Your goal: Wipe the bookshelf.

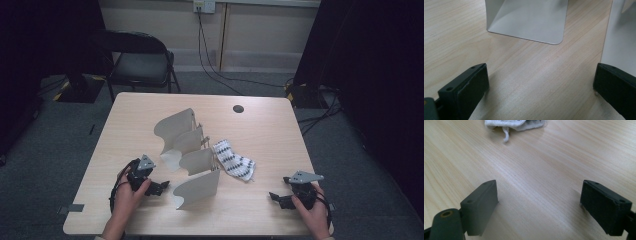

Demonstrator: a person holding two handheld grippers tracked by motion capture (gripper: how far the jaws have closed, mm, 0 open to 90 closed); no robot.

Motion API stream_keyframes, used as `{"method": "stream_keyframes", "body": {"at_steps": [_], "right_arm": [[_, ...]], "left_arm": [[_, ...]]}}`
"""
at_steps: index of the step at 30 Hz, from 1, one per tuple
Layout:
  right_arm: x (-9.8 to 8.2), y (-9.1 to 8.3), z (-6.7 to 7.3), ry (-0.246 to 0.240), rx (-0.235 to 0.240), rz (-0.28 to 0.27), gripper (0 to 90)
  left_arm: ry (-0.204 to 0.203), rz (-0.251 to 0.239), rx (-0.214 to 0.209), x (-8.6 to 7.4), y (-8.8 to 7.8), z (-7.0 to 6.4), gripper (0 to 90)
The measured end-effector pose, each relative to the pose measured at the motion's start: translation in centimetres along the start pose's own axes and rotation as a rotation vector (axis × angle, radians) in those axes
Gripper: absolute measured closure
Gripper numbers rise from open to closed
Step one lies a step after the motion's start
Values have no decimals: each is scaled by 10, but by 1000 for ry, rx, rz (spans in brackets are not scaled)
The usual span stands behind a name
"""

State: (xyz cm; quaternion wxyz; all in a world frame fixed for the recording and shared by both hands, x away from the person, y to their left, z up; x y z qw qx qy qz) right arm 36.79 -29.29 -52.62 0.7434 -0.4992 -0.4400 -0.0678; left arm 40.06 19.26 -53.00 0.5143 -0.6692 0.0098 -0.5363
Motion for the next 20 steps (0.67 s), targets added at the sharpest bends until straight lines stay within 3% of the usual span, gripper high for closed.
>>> {"method": "stream_keyframes", "body": {"at_steps": [20], "right_arm": [[0, 0, 0, 0, -1, 0, 130]], "left_arm": [[-7, -5, 2, 0, 0, -1, 0]]}}
Point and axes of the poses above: each handheld gripper's, and its own axes: y roughly forward along the jaws, x roughly out of its top, z roughly to its left, the point moved 4 cm from there along y, roughly forward along the jaws, and after that the axes turned 9 degrees about y, right-handed, at the moved point
